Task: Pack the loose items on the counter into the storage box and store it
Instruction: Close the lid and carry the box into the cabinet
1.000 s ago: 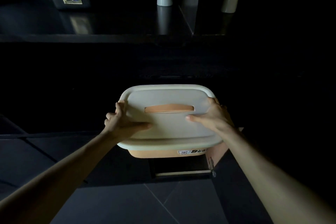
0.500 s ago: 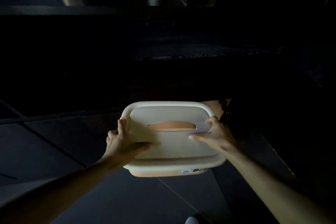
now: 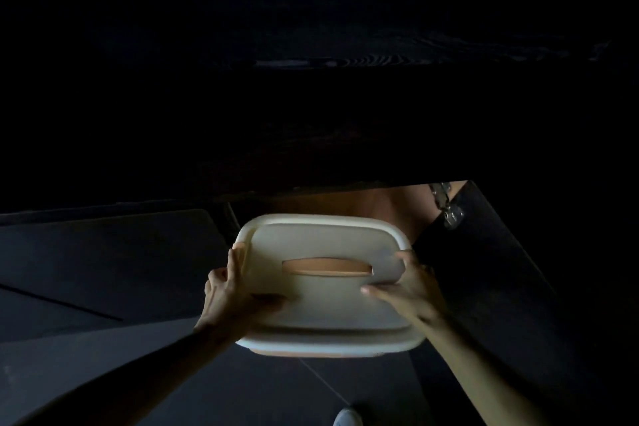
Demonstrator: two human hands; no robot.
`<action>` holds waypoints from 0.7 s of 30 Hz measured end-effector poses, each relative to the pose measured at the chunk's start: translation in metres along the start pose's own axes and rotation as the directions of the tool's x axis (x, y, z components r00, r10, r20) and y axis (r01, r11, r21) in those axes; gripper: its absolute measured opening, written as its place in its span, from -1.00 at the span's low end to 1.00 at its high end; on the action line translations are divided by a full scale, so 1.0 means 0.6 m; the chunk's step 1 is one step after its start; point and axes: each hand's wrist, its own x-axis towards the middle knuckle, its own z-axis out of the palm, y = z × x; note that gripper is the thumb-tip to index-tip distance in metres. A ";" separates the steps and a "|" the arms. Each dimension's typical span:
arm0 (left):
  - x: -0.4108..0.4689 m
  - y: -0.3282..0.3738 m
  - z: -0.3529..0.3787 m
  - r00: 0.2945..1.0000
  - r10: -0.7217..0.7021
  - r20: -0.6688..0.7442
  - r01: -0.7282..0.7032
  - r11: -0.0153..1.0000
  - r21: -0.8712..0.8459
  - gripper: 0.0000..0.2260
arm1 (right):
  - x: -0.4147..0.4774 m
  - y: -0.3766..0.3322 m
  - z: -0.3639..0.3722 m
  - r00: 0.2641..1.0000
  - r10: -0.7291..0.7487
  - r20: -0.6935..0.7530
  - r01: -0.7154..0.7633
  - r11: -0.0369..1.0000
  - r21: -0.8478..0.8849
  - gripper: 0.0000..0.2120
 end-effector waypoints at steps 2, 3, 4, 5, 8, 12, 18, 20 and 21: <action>0.037 -0.018 0.038 1.000 0.012 -0.012 -0.012 1.000 -0.002 0.02 | 0.047 0.020 0.016 1.000 -0.007 0.003 0.007 1.000 -0.024 -0.11; 0.053 -0.022 0.054 1.000 0.020 -0.020 -0.020 0.999 -0.027 0.03 | 0.070 0.028 0.026 1.000 -0.013 0.007 0.013 0.999 -0.032 -0.11; 0.073 -0.031 0.074 0.999 0.018 -0.037 -0.019 1.000 -0.011 0.04 | 0.092 0.036 0.037 1.000 -0.017 0.010 0.017 0.999 -0.039 -0.11; 0.095 -0.040 0.093 0.999 0.015 -0.051 -0.016 1.000 -0.017 0.04 | 0.113 0.042 0.050 1.000 -0.022 0.009 0.022 0.999 -0.045 -0.11; 0.158 -0.071 0.142 0.996 0.008 -0.085 -0.009 1.000 -0.006 0.09 | 0.178 0.065 0.091 0.997 -0.076 -0.001 0.076 0.996 -0.041 -0.11; 0.230 -0.121 0.209 0.992 0.019 -0.126 -0.016 0.999 0.030 0.15 | 0.248 0.104 0.148 0.992 -0.120 -0.031 0.118 0.992 -0.049 -0.09; 0.301 -0.178 0.303 0.978 0.138 -0.159 -0.132 0.990 0.049 0.05 | 0.338 0.174 0.219 0.992 -0.125 -0.013 0.124 0.992 -0.014 -0.07; 0.326 -0.192 0.328 0.972 0.164 -0.166 -0.157 0.986 0.055 0.03 | 0.363 0.196 0.240 0.990 -0.137 -0.021 0.137 0.990 -0.019 -0.07; 0.340 -0.197 0.340 0.969 0.178 -0.172 -0.169 0.983 0.069 0.02 | 0.375 0.206 0.250 0.990 -0.141 -0.025 0.141 0.990 -0.013 -0.07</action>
